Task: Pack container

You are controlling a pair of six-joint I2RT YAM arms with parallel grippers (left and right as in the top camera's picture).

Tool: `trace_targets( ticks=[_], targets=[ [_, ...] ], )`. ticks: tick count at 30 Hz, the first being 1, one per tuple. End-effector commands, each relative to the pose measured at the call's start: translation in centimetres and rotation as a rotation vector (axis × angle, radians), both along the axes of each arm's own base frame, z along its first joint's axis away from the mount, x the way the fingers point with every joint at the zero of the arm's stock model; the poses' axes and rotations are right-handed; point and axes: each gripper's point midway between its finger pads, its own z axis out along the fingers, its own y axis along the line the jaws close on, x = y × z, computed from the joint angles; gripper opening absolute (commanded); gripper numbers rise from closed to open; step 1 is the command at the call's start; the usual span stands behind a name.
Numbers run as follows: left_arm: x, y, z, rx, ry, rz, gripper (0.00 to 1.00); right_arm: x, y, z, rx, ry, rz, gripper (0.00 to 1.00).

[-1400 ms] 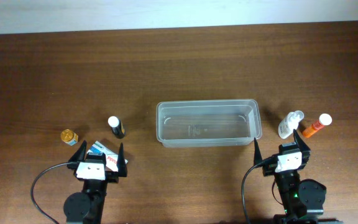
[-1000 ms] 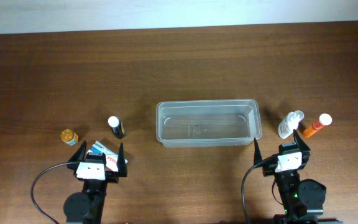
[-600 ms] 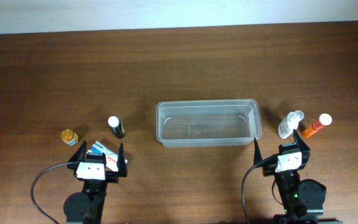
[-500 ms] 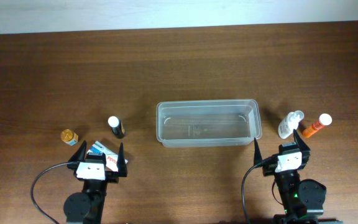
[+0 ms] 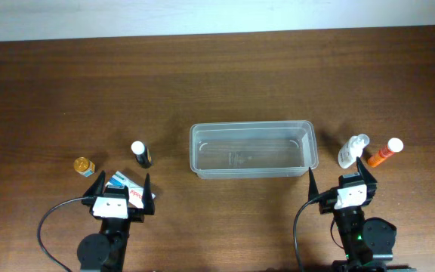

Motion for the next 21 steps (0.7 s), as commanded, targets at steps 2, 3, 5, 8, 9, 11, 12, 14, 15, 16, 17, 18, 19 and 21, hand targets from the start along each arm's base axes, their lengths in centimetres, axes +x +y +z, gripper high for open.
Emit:
trace_targets(
  ticks=[2,3,5,8,9,11,12,14,15,16,17,18,19,21],
  targets=[
    [-0.05,-0.22,-0.11,0.004,-0.001,-0.013,0.99,-0.01,0.21,-0.23,0.002,0.000,0.012,0.98],
    [-0.05,-0.22,-0.11,0.004,-0.001,-0.013,0.99,-0.01,0.21,-0.23,0.002,0.000,0.012,0.98],
    [-0.05,-0.22,-0.11,0.004,-0.001,-0.013,0.99,-0.01,0.21,-0.23,0.002,0.000,0.012,0.98],
    [-0.05,-0.22,-0.11,0.004,-0.001,-0.013,0.99,-0.01,0.21,-0.23,0.002,0.000,0.012,0.99],
    [-0.05,-0.22,-0.11,0.004,-0.001,-0.013,0.99,-0.01,0.21,-0.23,0.002,0.000,0.012,0.98],
    [-0.05,-0.22,-0.11,0.004,-0.001,-0.013,0.99,-0.01,0.21,-0.23,0.002,0.000,0.012,0.98],
    [-0.05,-0.22,-0.11,0.004,-0.001,-0.013,1.00,-0.01,0.21,-0.23,0.002,0.000,0.012,0.98],
    [-0.05,-0.22,-0.11,0.004,-0.001,-0.013,0.99,-0.01,0.22,-0.23,0.003,0.000,0.013,0.98],
    [-0.05,-0.22,-0.11,0.004,-0.001,-0.013,0.99,-0.01,0.22,-0.23,0.005,0.000,0.013,0.98],
    [-0.05,-0.22,-0.11,0.004,-0.001,-0.013,0.99,-0.01,0.21,-0.23,0.005,0.000,0.012,0.98],
    [-0.05,-0.22,-0.11,0.004,-0.001,-0.013,0.99,-0.01,0.21,-0.23,0.005,0.000,0.012,0.98],
    [-0.05,-0.22,-0.11,0.004,-0.001,-0.013,1.00,-0.01,0.21,-0.23,0.005,0.000,0.012,0.98],
    [-0.01,-0.08,0.23,0.008,-0.015,-0.005,1.00,-0.01,0.22,-0.23,0.006,0.000,0.013,0.98],
    [0.00,-0.09,0.40,0.007,-0.022,-0.005,0.99,-0.01,0.24,-0.22,0.006,0.000,0.014,0.99]
  ],
)
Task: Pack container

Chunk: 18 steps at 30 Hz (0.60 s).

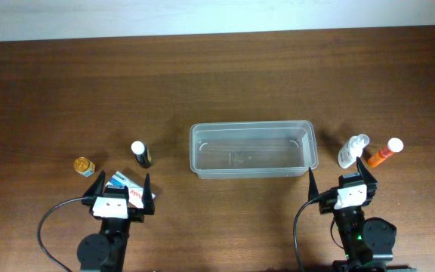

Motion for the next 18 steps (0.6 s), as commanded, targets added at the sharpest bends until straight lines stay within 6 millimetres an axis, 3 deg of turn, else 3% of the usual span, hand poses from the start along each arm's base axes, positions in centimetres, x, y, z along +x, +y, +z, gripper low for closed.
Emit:
trace_targets(
  ticks=[1,7,12,18],
  targets=[
    [0.0,-0.1,0.3,0.007,-0.016,-0.005,1.00,0.0,0.3,-0.2,0.010,0.000,0.020,0.98],
    [0.0,0.4,0.5,0.011,-0.027,0.021,0.99,0.0,0.2,-0.2,0.192,0.021,-0.001,0.98],
    [0.1,0.6,1.1,0.010,-0.051,0.034,0.99,-0.1,-1.2,-0.2,0.292,0.044,-0.094,0.98],
    [0.2,2.0,2.9,-0.016,-0.048,0.119,0.99,-0.7,-2.6,2.5,0.293,0.101,-0.189,0.98]
  ],
)
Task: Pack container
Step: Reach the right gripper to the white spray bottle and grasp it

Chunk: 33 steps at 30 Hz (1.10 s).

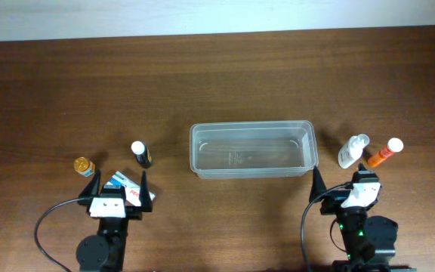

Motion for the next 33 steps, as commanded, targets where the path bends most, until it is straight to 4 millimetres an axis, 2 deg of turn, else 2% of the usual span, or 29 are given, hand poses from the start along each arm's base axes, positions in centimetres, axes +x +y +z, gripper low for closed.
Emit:
trace_targets(
  ticks=[1,7,14,17,19,25,33],
  targets=[
    [0.0,1.4,2.4,-0.014,-0.017,0.084,0.99,-0.2,-1.5,3.7,0.020,-0.006,-0.092,0.98],
    [1.9,2.5,4.5,0.002,0.080,0.154,0.99,1.1,-1.9,6.9,0.016,0.150,-0.113,0.98],
    [7.2,2.2,5.4,0.040,0.355,0.152,0.99,4.8,-2.2,8.6,0.015,0.458,-0.117,0.98],
    [9.6,1.1,5.3,0.036,0.473,0.093,1.00,6.3,-2.9,8.8,0.021,0.604,-0.135,0.98],
    [10.5,0.1,5.0,0.008,0.557,0.020,0.99,7.0,-3.8,8.5,0.025,0.704,-0.155,0.98],
    [11.5,-0.1,4.0,-0.041,0.699,-0.035,0.99,8.6,-6.9,6.8,0.059,0.907,-0.231,0.98],
    [11.7,0.4,3.7,-0.040,0.704,-0.016,1.00,8.9,-9.1,0.9,0.110,1.111,-0.278,0.98]
  ],
)
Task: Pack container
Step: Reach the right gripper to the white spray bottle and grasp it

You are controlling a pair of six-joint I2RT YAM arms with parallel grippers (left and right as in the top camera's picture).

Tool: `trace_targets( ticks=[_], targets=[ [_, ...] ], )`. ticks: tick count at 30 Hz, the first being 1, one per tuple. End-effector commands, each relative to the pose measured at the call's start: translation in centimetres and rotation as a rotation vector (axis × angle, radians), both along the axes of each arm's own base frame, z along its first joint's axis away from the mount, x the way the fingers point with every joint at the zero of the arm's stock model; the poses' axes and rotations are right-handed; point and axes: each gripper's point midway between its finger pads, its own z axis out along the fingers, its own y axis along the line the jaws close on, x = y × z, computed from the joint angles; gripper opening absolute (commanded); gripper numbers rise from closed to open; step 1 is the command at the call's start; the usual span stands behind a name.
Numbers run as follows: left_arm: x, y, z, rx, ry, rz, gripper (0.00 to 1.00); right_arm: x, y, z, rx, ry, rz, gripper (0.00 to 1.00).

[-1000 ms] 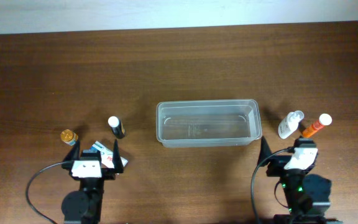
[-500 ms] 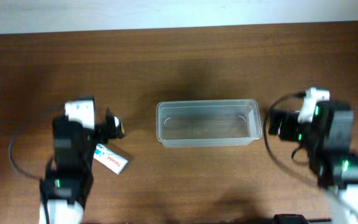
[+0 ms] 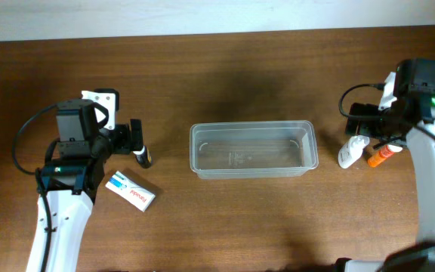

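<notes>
The clear plastic container (image 3: 252, 149) lies empty at mid-table. Left of it stands a small black bottle with a white cap (image 3: 142, 155). My left gripper (image 3: 131, 140) hangs right at this bottle, fingers apart, holding nothing. A white and blue box with red print (image 3: 131, 190) lies flat in front of it. Right of the container are a white bottle (image 3: 350, 153) and an orange tube with a white cap (image 3: 382, 156). My right gripper (image 3: 362, 127) hovers over the white bottle's top; its fingers merge into a dark mass.
The left arm (image 3: 66, 196) runs from the front edge up the left side. The right arm runs along the right edge. Black cables loop beside both wrists.
Both arms have left their rest posture at the front edge. The left gripper is now at the black bottle, and the right gripper is over the white bottle. The small orange jar no longer shows.
At all three earlier moments both arms sat folded at the front edge with fingers spread, shifting only slightly at the last. No object has moved. Now each gripper is out beside the items on its own side of the container.
</notes>
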Motion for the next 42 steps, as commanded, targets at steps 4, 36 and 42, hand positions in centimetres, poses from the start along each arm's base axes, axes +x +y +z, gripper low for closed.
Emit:
trace_targets(
  ticks=[4,36,42],
  targets=[
    [0.5,0.0,0.4,-0.018,-0.006,-0.005,1.00,0.5,-1.0,-3.8,0.019,0.124,-0.020,0.98],
    [0.7,0.0,0.5,-0.017,-0.014,-0.005,1.00,1.3,-1.1,-8.8,0.045,0.242,0.004,0.49],
    [0.7,0.0,0.5,-0.017,-0.014,-0.005,0.99,0.6,-0.9,-8.8,0.052,0.271,0.004,0.47]
  ],
)
